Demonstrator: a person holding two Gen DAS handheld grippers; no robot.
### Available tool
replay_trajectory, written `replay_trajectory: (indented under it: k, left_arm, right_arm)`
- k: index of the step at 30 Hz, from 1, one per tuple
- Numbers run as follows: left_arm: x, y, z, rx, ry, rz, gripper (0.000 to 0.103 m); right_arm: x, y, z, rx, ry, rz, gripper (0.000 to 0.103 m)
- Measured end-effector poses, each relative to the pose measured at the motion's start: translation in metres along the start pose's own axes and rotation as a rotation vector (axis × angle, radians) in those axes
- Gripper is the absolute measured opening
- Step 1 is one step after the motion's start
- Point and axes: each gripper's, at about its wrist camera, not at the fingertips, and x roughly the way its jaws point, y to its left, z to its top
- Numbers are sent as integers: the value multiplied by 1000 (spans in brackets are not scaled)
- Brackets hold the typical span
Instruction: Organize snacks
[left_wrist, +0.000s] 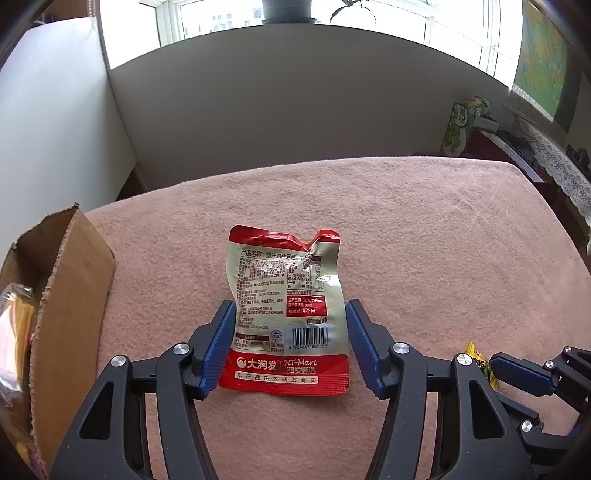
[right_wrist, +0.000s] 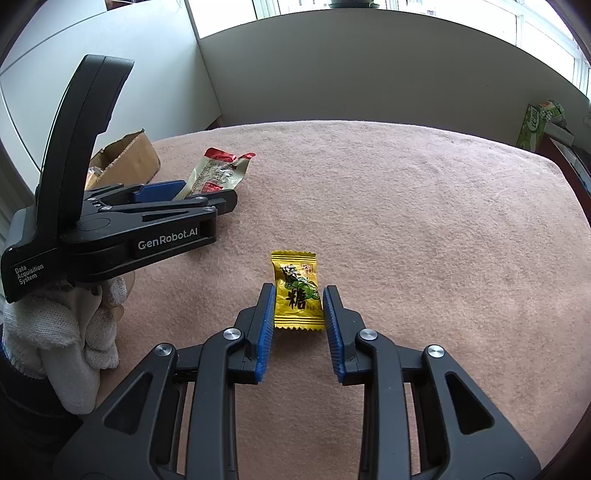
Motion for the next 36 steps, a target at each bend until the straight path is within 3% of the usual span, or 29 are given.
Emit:
replay_trajectory:
  k: [11, 19, 36]
  left_arm:
    - [-42, 7, 1, -33, -93, -23, 59]
    - [-78, 13, -9, -11, -169, 5, 59]
    - [-131, 69, -39, -89, -252, 23, 59]
  right_arm:
    - [-16, 6, 11, 8, -58, 11, 27]
    - [-27, 21, 25, 9, -94, 16, 27]
    - [-17, 92, 53, -50, -116, 79, 27]
